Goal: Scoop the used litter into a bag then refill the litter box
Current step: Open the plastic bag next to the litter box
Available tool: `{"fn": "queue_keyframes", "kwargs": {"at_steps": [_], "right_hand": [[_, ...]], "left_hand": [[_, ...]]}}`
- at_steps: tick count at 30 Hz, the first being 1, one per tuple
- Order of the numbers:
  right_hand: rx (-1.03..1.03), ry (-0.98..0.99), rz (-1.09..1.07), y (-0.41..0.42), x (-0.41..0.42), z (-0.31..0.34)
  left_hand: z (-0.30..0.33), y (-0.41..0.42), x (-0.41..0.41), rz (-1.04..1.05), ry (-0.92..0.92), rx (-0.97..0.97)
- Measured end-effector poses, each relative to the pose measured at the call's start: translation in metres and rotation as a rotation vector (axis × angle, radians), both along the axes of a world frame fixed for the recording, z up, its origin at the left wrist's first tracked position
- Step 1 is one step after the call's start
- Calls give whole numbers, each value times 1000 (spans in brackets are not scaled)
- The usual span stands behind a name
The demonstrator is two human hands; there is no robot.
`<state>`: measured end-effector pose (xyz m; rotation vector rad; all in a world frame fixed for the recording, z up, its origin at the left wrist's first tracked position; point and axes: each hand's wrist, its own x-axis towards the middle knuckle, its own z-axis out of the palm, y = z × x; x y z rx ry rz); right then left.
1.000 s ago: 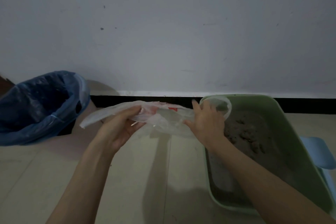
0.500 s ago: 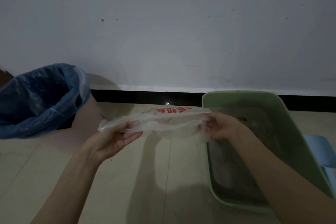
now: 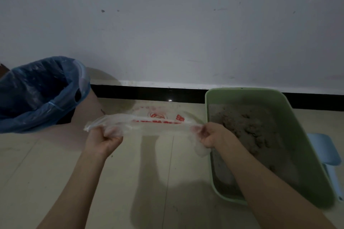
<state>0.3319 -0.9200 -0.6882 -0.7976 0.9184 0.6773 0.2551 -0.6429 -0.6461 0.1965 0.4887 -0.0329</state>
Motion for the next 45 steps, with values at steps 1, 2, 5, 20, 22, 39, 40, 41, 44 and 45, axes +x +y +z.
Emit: {"fn": "queue_keyframes", "kwargs": {"at_steps": [1, 2, 5, 20, 22, 39, 40, 41, 44, 45], "right_hand": [[3, 17, 32, 0, 1, -1], [-10, 13, 89, -2, 1, -1], [-116, -58, 346, -11, 0, 3], [-186, -511, 1131, -9, -1, 7], [-556, -625, 1254, 3, -1, 2], [-97, -302, 629, -44, 8, -8], [-28, -294, 597, -45, 8, -6], [30, -305, 579, -44, 7, -3], [219, -350, 529, -40, 4, 0], [256, -353, 503, -39, 5, -1]], "left_hand": [[-3, 0, -3, -26, 41, 20], [-6, 1, -6, -48, 89, 65], [-16, 5, -14, -107, 104, 184], [-54, 7, -27, -436, 258, 1090], [-53, 3, -28, -521, 302, 1295], [-25, 25, -35, -548, 253, 727], [-26, 24, -33, -473, 221, 610], [-27, 22, -32, -389, 182, 511], [-30, 15, -28, -208, 80, 380], [-27, 12, -27, -172, 58, 350]]}}
